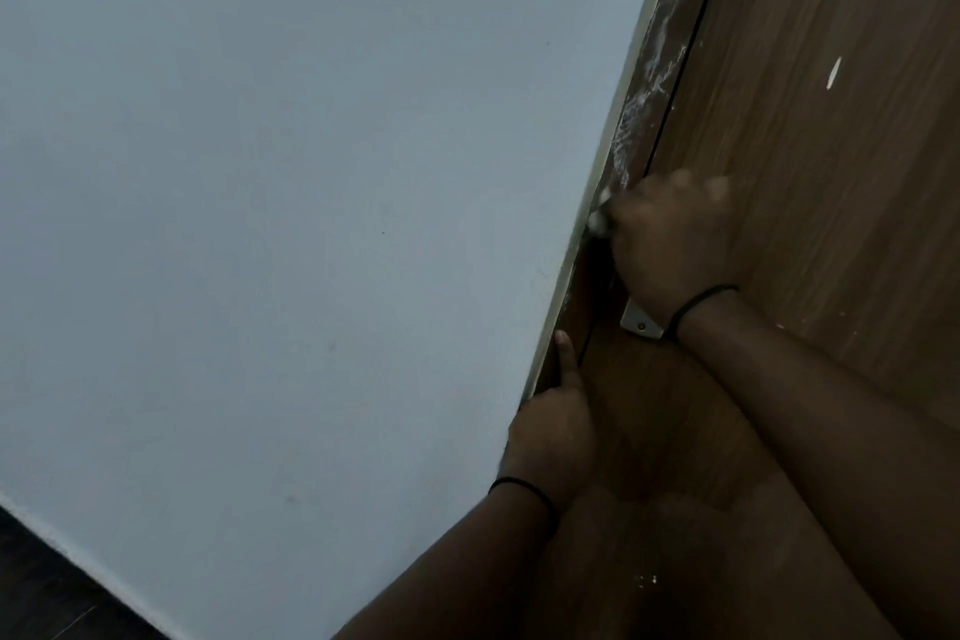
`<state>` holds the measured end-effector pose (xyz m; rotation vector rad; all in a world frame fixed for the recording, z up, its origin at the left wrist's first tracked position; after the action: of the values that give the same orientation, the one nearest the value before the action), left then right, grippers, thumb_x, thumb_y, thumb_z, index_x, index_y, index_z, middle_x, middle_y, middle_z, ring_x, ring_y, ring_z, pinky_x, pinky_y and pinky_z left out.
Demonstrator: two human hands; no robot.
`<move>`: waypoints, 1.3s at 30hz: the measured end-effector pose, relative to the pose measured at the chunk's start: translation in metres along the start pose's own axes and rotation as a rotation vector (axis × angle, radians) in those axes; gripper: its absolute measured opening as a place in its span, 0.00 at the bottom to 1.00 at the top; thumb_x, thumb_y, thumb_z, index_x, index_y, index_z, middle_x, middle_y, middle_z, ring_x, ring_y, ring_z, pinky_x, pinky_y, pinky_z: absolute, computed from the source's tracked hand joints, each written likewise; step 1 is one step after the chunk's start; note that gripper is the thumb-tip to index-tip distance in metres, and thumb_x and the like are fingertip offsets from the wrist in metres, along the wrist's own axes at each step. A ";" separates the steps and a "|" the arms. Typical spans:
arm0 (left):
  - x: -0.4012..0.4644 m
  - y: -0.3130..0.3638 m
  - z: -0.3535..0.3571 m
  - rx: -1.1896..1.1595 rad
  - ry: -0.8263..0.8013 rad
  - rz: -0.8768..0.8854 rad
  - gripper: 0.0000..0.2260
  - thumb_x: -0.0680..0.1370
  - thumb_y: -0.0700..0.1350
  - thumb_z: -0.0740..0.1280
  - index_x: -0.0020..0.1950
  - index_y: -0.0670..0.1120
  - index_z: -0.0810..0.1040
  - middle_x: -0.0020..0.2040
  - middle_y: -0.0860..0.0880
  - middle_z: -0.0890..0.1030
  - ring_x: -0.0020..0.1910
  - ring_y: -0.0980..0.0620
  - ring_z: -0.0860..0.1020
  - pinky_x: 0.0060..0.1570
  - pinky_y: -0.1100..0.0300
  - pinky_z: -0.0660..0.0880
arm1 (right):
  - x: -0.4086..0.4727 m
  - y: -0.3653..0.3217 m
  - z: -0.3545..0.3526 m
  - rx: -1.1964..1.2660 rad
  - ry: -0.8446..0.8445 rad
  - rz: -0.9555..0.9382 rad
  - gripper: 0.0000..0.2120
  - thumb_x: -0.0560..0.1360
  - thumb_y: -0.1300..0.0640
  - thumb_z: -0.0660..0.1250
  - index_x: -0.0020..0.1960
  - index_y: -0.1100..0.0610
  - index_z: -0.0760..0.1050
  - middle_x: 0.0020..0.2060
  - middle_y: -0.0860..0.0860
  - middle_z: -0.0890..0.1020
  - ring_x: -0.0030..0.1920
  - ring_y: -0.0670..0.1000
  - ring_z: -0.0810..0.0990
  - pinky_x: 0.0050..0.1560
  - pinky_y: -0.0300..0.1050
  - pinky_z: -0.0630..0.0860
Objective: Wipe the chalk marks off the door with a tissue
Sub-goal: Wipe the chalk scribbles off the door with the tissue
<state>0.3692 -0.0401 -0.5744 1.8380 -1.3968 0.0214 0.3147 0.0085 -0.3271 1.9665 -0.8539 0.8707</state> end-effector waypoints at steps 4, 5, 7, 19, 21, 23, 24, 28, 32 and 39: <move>-0.003 0.013 -0.019 -0.031 0.052 0.041 0.50 0.77 0.48 0.65 0.72 0.54 0.20 0.28 0.55 0.64 0.24 0.58 0.67 0.22 0.59 0.65 | -0.013 -0.011 0.008 0.013 -0.096 -0.126 0.13 0.79 0.53 0.60 0.46 0.53 0.83 0.41 0.53 0.82 0.49 0.58 0.76 0.52 0.54 0.62; -0.002 0.020 -0.027 -0.053 0.078 0.066 0.50 0.76 0.49 0.65 0.74 0.54 0.22 0.28 0.56 0.64 0.24 0.58 0.67 0.21 0.61 0.64 | -0.005 0.004 0.001 -0.001 -0.032 -0.044 0.12 0.78 0.54 0.61 0.45 0.53 0.83 0.40 0.53 0.82 0.48 0.58 0.76 0.50 0.53 0.61; 0.003 0.034 -0.043 -0.084 0.121 0.108 0.49 0.76 0.50 0.65 0.76 0.54 0.25 0.28 0.54 0.67 0.23 0.57 0.69 0.20 0.62 0.63 | 0.011 0.026 -0.012 -0.029 0.063 0.092 0.10 0.77 0.56 0.61 0.46 0.52 0.82 0.42 0.52 0.82 0.48 0.57 0.76 0.50 0.51 0.61; 0.026 0.039 -0.045 -0.022 0.049 0.026 0.45 0.81 0.46 0.61 0.73 0.56 0.21 0.33 0.50 0.69 0.26 0.55 0.69 0.26 0.56 0.70 | 0.027 0.024 -0.015 0.052 0.077 0.077 0.09 0.77 0.57 0.63 0.46 0.54 0.83 0.42 0.54 0.81 0.47 0.59 0.76 0.47 0.52 0.61; 0.026 0.036 -0.043 -0.006 0.055 0.015 0.45 0.80 0.46 0.61 0.72 0.56 0.21 0.34 0.48 0.72 0.25 0.55 0.68 0.25 0.57 0.68 | 0.020 0.005 -0.005 0.114 0.030 -0.045 0.08 0.77 0.58 0.65 0.45 0.56 0.83 0.42 0.55 0.80 0.47 0.60 0.76 0.47 0.53 0.63; 0.028 0.033 -0.041 0.011 0.043 0.005 0.44 0.81 0.47 0.60 0.72 0.56 0.21 0.38 0.45 0.78 0.25 0.55 0.67 0.27 0.56 0.69 | 0.006 -0.003 -0.001 0.121 0.004 -0.155 0.08 0.77 0.58 0.66 0.45 0.57 0.84 0.41 0.55 0.81 0.45 0.60 0.76 0.47 0.54 0.65; 0.029 0.033 -0.040 0.016 0.031 0.002 0.44 0.81 0.48 0.60 0.72 0.56 0.21 0.40 0.44 0.80 0.26 0.54 0.67 0.28 0.55 0.70 | 0.004 0.003 -0.003 0.106 0.016 -0.159 0.08 0.78 0.57 0.66 0.46 0.57 0.84 0.41 0.55 0.81 0.45 0.60 0.76 0.46 0.53 0.65; 0.029 0.037 -0.039 0.024 0.008 0.020 0.44 0.81 0.47 0.60 0.73 0.53 0.21 0.39 0.45 0.78 0.28 0.53 0.70 0.29 0.54 0.72 | 0.031 0.036 -0.021 0.140 0.168 0.072 0.09 0.78 0.60 0.64 0.47 0.59 0.83 0.42 0.58 0.80 0.46 0.61 0.76 0.46 0.53 0.64; 0.028 0.039 -0.044 0.070 0.030 0.019 0.44 0.80 0.46 0.60 0.74 0.49 0.22 0.42 0.44 0.80 0.28 0.51 0.69 0.30 0.55 0.71 | 0.027 0.007 -0.009 0.265 0.094 -0.098 0.08 0.76 0.67 0.65 0.47 0.62 0.82 0.42 0.59 0.80 0.44 0.61 0.77 0.44 0.53 0.68; 0.034 0.052 -0.053 0.123 -0.031 0.021 0.39 0.82 0.44 0.59 0.74 0.42 0.26 0.47 0.41 0.82 0.34 0.47 0.74 0.33 0.53 0.73 | 0.050 0.039 -0.019 0.370 0.174 0.011 0.10 0.80 0.63 0.62 0.51 0.63 0.82 0.47 0.60 0.80 0.45 0.60 0.80 0.46 0.56 0.78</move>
<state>0.3632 -0.0388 -0.4927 1.9319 -1.4644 0.0918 0.3052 -0.0049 -0.2636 2.1578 -0.6364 1.2582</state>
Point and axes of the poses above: each hand's wrist, its own x-axis towards the middle knuckle, its own z-axis out of the palm, y = z × x, the point moved 10 cm from there along x, towards the middle knuckle
